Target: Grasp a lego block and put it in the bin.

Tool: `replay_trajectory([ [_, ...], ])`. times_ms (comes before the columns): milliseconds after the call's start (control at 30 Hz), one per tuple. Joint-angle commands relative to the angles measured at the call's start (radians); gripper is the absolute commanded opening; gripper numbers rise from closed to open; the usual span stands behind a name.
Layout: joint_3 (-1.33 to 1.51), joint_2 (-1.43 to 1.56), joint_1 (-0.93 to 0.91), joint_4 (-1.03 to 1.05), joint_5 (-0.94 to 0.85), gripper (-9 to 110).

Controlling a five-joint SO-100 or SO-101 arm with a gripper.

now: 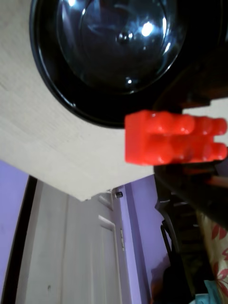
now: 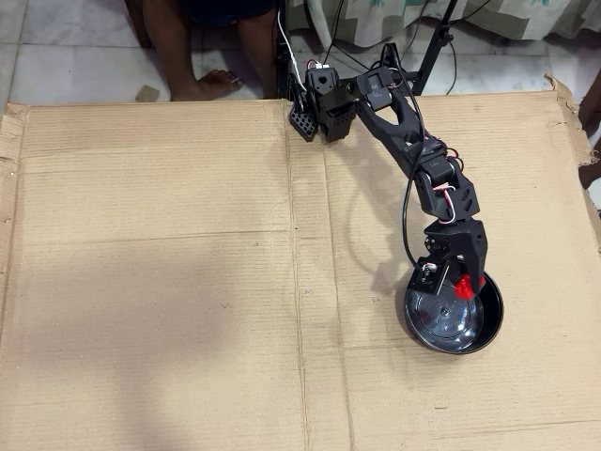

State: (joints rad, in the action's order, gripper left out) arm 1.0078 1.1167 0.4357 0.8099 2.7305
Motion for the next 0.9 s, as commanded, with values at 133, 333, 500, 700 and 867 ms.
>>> replay_trajectory([
  [133, -0.021, -0.015, 0.026, -0.081, 0.002, 1],
  [333, -0.018, -0.020, 0.021, -0.067, 0.002, 2],
  [500, 0.028, -0.011, 0.012, -0.069, -0.005, 3],
  [700, 0.026, -0.009, 0.011, -0.069, -0.006, 18],
  [867, 0.018, -0.009, 0.009, -0.080, -0.006, 25],
])
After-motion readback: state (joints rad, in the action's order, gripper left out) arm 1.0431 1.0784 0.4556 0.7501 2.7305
